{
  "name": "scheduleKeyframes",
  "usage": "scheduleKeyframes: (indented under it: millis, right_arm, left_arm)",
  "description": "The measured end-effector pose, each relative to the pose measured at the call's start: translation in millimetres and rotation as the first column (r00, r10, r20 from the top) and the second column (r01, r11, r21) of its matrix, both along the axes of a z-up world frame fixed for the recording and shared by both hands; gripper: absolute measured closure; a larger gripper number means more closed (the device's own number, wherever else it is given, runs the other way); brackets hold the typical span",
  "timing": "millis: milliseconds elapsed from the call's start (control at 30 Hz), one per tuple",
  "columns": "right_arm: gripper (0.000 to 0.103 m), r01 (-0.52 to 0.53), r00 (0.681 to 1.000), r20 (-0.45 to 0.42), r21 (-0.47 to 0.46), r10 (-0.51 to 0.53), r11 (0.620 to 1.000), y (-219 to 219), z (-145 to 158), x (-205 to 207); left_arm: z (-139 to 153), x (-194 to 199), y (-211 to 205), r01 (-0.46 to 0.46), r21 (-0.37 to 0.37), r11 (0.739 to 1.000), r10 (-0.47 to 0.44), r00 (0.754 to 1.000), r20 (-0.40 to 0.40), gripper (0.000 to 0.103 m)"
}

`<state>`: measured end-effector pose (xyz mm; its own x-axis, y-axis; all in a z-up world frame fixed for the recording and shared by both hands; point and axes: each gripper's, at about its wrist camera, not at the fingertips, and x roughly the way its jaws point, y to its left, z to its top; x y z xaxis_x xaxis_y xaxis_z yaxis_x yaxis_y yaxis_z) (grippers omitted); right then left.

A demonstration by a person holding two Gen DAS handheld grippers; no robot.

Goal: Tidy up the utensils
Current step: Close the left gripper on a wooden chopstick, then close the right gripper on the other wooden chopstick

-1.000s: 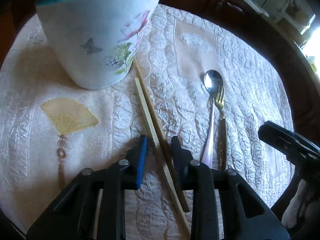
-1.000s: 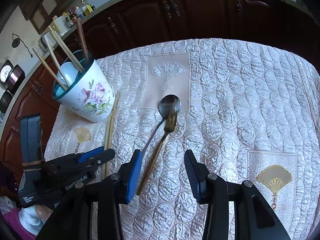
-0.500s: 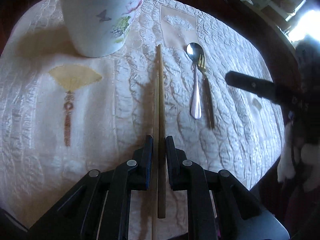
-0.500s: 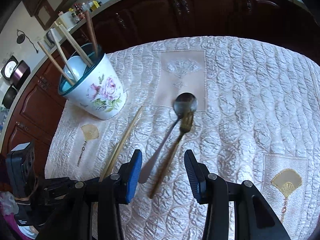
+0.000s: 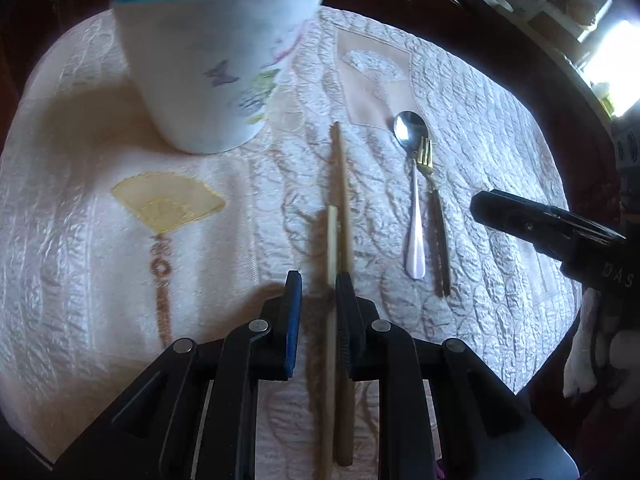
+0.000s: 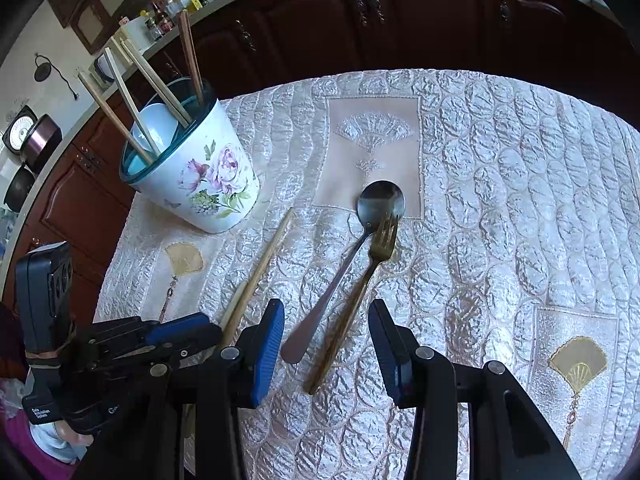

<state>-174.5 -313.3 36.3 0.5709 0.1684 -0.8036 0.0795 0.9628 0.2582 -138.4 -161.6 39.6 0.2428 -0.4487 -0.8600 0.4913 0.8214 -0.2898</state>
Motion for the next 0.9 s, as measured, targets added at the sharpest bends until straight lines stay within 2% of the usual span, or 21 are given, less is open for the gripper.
scheduleKeyframes:
  millis: [133,467,600,733,800,900]
  right_arm:
    - [0.061,-0.003,1.0,0.001,0.001,0.003,1.0,0.6,0.4,-1.7]
    - [0.061,-0.023,1.0,-0.001,0.007,0.023,1.0,6.3,2.3,11.1]
    - [0.061,-0.043,0.999,-0.005,0.035,0.043,0.998,13.6,2.4,31.8]
    - [0.061,-0.091,0.996,-0.016,0.066,0.092,0.994,26.7,-3.4,58.6]
    - [0.068,-0.105,0.994,-0.034,0.078,0.108,0.991,32.5,-11.0,72.1]
    - [0.072,-0.107,0.992,-0.066,0.064,0.111,0.992,39.7,-23.2,94.4]
  left_arm:
    - [-2.9,5.8,-13.4,0.01,0.058,0.998,-0.011,1.0,0.019,0.087]
    - [-8.9,25.5,-35.7,0.007,0.089,0.996,-0.01,1.0,0.025,0.087]
    - [-10.2,34.2,-36.7,0.01,0.102,0.995,-0.013,1.0,0.028,0.087]
    - [-7.6,34.6,-24.8,-0.004,0.124,0.992,-0.002,0.999,0.051,0.092]
    - [-7.6,36.7,-14.6,-0.024,0.112,0.993,0.02,0.999,0.042,0.092]
    - [-8.3,40.2,-6.6,-0.042,0.1,0.994,0.039,0.999,0.031,0.092]
